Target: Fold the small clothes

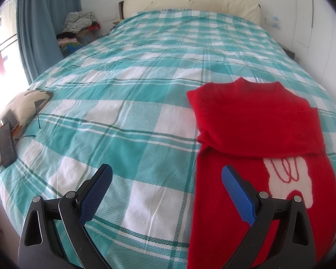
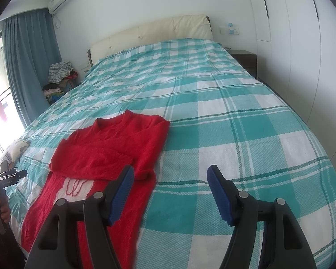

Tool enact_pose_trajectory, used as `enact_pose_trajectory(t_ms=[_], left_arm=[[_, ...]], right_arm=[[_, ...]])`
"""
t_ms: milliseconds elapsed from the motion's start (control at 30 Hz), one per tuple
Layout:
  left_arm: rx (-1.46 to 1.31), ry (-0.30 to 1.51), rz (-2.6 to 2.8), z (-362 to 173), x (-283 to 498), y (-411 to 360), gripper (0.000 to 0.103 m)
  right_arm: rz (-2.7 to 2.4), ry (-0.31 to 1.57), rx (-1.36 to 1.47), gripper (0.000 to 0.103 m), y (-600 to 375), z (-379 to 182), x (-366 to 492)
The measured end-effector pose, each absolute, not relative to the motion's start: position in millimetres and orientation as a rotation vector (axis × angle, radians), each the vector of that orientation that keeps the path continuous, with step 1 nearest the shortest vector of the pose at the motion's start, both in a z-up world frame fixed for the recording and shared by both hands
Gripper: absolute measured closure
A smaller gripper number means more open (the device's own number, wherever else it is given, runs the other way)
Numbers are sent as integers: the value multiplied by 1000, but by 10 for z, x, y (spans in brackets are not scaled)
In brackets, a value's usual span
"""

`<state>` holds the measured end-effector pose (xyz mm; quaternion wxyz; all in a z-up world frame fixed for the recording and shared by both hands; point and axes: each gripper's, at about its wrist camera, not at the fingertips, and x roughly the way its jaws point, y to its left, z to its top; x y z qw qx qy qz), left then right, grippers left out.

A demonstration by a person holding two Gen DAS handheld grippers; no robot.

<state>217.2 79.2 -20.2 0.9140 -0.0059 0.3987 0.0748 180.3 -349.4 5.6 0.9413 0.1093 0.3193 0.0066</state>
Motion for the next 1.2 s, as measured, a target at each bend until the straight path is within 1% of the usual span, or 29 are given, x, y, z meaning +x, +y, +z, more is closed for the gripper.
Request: enact_pose_trajectory(t_ms=[1200], left_arm=[[-14, 821, 156, -210, 2170, 812, 4]], right_arm=[[13, 648, 222, 36, -3479, 57, 1795]])
